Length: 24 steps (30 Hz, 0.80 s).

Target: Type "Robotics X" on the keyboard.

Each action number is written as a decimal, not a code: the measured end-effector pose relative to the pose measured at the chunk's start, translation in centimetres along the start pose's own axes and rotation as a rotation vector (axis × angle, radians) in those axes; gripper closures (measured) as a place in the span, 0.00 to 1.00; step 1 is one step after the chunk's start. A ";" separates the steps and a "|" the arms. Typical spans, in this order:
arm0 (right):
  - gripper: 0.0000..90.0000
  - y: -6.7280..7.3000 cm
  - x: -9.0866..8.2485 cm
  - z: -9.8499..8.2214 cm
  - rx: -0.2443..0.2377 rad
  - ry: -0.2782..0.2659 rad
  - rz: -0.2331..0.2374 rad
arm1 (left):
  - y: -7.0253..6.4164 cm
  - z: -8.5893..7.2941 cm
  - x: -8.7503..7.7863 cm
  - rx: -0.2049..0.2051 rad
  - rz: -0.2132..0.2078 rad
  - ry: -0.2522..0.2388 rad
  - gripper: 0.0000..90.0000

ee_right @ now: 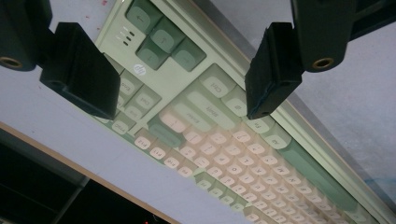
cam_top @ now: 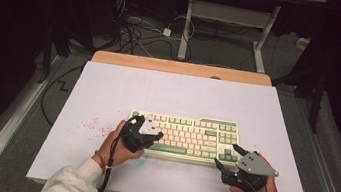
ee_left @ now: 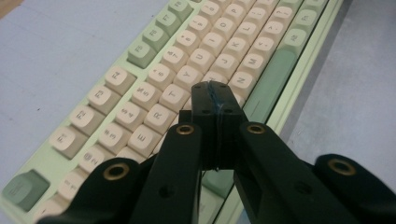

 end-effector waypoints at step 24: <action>0.30 -0.2 0.1 -0.5 -0.006 0.021 0.002 | -0.9 1.1 3.1 0.031 -0.039 0.053 0.97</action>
Point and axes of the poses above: each handheld gripper's, and its own axes: x roughly forward along the jaws, z roughly out of its top, y roughly to its left, the point moved 7 cm from there along x, roughly forward along the jaws, and after that the axes turned 6 degrees about x, right-handed, at the moved point
